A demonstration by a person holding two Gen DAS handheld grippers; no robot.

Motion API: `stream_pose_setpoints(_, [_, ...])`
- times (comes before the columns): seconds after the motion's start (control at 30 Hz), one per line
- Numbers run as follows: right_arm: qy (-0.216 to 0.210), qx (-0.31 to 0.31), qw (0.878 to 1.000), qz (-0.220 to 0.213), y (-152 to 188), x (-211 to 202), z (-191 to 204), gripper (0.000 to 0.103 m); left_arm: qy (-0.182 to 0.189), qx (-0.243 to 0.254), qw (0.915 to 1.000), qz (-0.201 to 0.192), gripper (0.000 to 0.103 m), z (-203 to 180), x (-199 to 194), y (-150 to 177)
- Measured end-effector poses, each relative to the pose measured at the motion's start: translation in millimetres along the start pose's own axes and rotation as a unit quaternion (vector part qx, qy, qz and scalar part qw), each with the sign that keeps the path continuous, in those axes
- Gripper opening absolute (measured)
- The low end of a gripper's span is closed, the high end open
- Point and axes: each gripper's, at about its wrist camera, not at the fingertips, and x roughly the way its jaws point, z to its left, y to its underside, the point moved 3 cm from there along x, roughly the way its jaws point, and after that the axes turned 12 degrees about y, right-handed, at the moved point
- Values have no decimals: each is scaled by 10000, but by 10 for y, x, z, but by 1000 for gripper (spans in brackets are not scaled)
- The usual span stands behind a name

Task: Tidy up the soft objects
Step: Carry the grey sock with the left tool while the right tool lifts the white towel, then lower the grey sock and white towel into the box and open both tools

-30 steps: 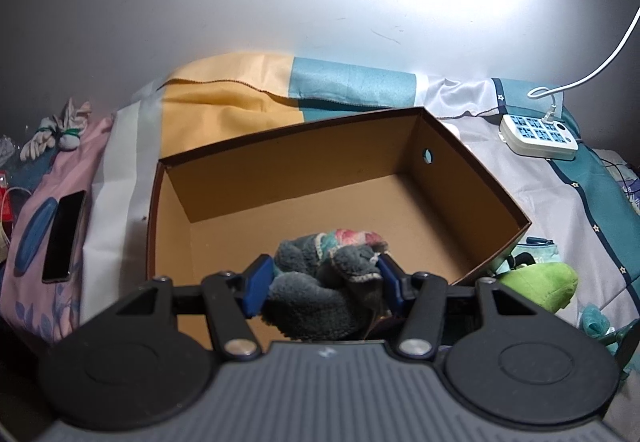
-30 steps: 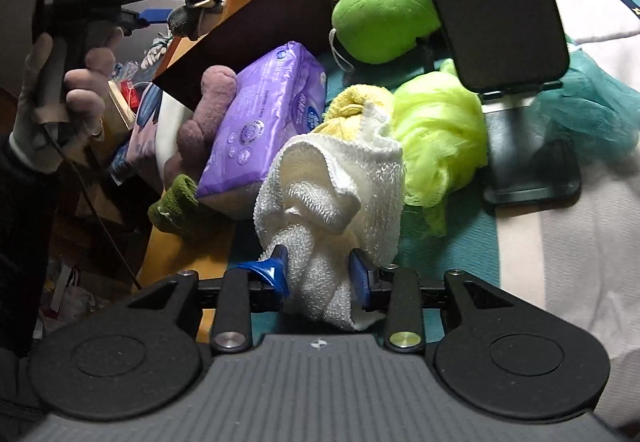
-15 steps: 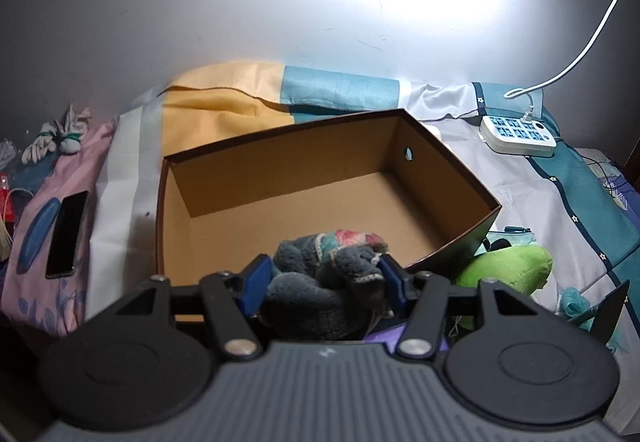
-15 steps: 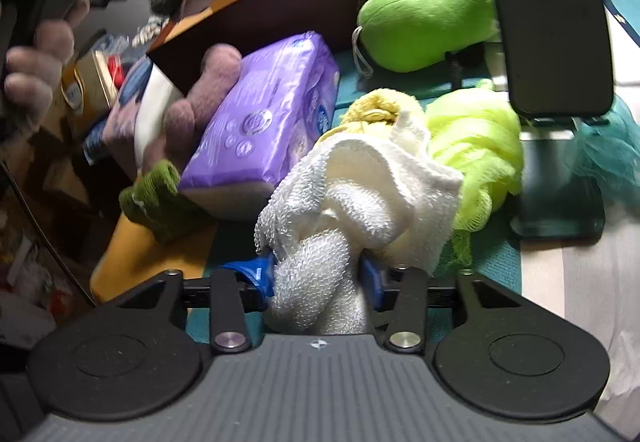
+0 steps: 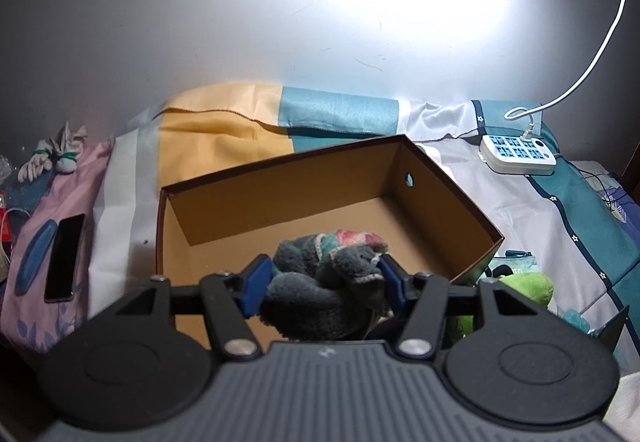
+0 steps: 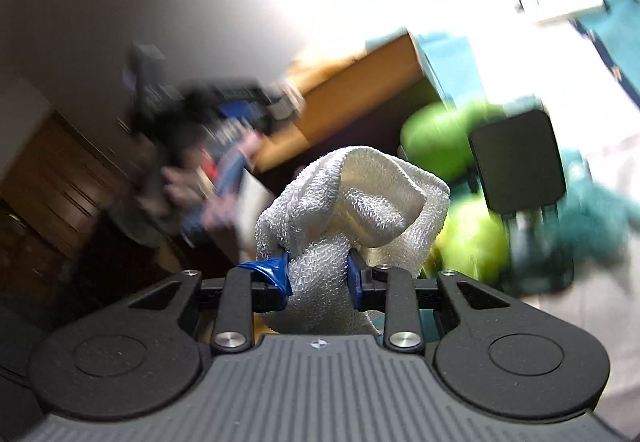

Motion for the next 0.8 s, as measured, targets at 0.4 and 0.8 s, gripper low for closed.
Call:
stream_pose_setpoints(0.4, [-443,64,9970,-639,-1122,447,87,12,-485,-158,9987,93,59,260,484,-188])
stream_pose_setpoints(0.8, [452,-740,9962,16,-1700,1925,257,12,-996,-532,9930,340,67,567,859,-136])
